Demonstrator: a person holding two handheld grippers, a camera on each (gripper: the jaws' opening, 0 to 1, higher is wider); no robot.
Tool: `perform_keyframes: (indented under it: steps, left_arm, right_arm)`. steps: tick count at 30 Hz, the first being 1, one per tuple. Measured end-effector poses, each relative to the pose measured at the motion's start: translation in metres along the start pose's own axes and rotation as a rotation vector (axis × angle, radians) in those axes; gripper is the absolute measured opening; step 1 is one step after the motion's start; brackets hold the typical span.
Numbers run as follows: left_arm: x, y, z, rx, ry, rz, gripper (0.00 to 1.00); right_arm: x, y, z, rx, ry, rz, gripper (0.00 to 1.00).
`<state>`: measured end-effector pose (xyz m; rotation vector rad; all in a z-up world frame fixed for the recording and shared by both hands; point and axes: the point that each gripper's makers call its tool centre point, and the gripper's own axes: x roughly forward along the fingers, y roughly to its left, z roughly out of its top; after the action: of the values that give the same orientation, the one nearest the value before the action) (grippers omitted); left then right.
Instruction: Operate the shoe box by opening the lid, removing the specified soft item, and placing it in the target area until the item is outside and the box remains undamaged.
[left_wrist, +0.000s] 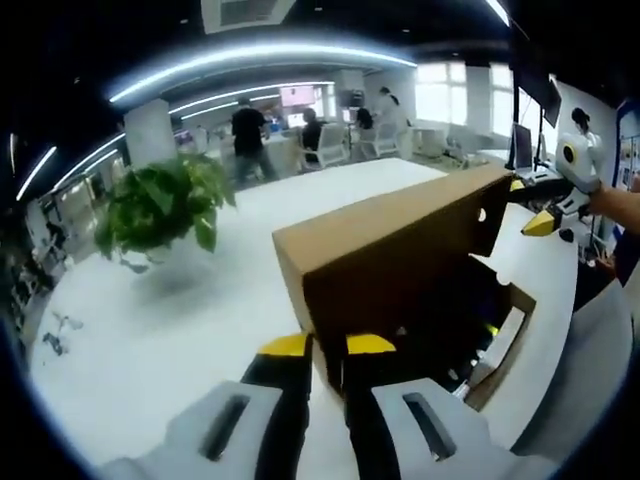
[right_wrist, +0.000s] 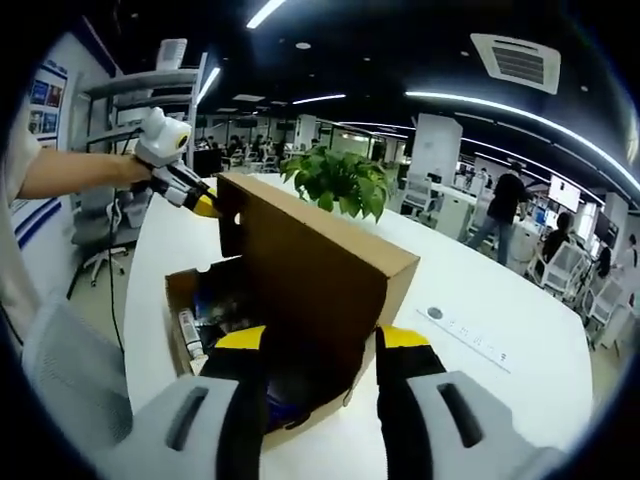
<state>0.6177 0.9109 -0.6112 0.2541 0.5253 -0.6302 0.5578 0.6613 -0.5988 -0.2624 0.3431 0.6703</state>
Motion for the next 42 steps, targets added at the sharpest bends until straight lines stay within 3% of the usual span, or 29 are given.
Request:
perform_keyframes:
  steps: [15,26,42]
  left_arm:
    - [0.012,0.015,0.009,-0.009,0.002,0.049,0.00]
    - [0.018,0.023,0.013,-0.085,0.001,0.076,0.00]
    - [0.028,0.029,0.017,-0.095,-0.001,0.078,0.00]
  right_arm:
    - [0.010,-0.015,0.004,-0.001,-0.005,-0.009,0.37]
    - [0.015,-0.029,0.004,0.014,-0.029,-0.047,0.33]
    - [0.018,-0.041,-0.046,0.078,0.061,-0.109,0.21]
